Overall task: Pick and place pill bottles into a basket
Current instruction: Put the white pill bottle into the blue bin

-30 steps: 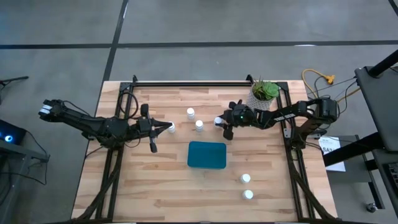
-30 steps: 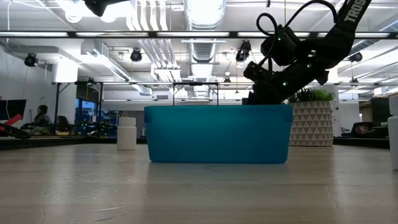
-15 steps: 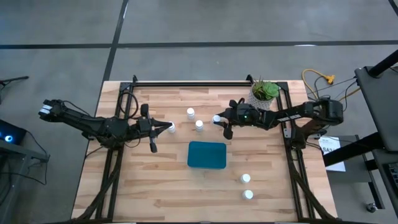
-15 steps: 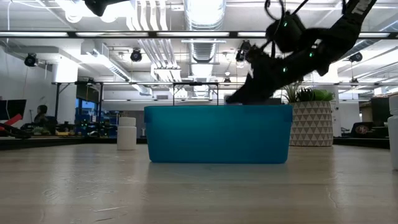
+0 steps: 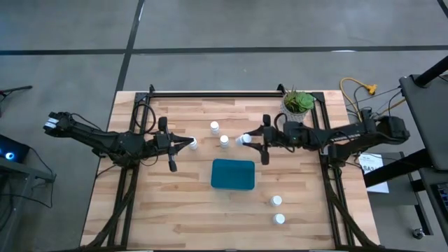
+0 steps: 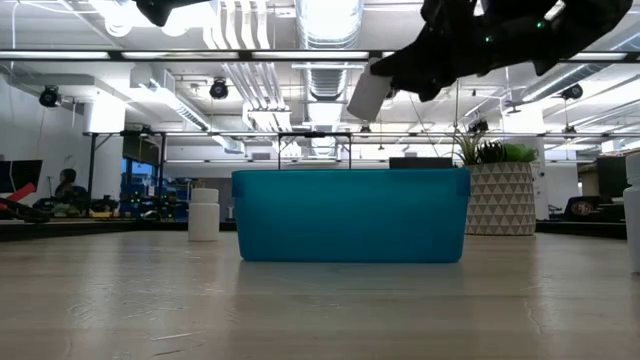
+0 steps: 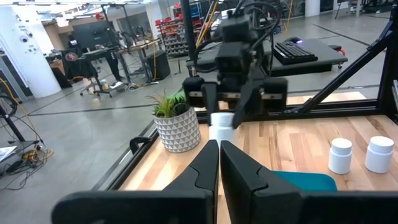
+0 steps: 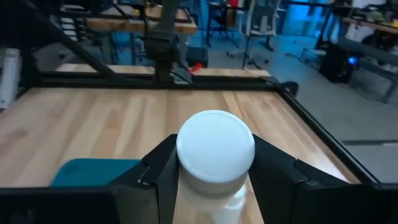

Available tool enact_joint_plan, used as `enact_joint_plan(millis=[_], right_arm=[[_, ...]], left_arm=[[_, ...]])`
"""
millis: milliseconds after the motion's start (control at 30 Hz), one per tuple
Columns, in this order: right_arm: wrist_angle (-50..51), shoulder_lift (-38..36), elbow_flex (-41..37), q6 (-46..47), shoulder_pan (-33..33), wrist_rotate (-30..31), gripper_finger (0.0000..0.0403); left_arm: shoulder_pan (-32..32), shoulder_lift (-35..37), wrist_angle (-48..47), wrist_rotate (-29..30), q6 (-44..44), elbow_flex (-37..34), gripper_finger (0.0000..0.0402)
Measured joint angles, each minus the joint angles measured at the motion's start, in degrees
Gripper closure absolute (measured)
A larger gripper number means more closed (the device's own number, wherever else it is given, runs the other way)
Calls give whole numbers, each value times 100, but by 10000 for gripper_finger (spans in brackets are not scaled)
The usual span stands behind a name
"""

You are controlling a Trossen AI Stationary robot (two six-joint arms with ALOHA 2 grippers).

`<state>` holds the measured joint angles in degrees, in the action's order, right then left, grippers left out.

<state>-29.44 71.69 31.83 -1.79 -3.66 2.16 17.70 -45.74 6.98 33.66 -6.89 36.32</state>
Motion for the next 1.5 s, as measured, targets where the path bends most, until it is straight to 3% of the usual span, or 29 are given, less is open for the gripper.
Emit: enact_joint_plan(millis=[733,1200,1500], right_arm=[[369,335,0,468,1124,280,253],[462,982,4,814,1206,403,253],[921,962,9,1079,1206,394,253]], left_arm=[[0,0,16,1,-123,-2,402],[0,0,59,1,-112,0,402],[0,0,66,1,-122,0,402]])
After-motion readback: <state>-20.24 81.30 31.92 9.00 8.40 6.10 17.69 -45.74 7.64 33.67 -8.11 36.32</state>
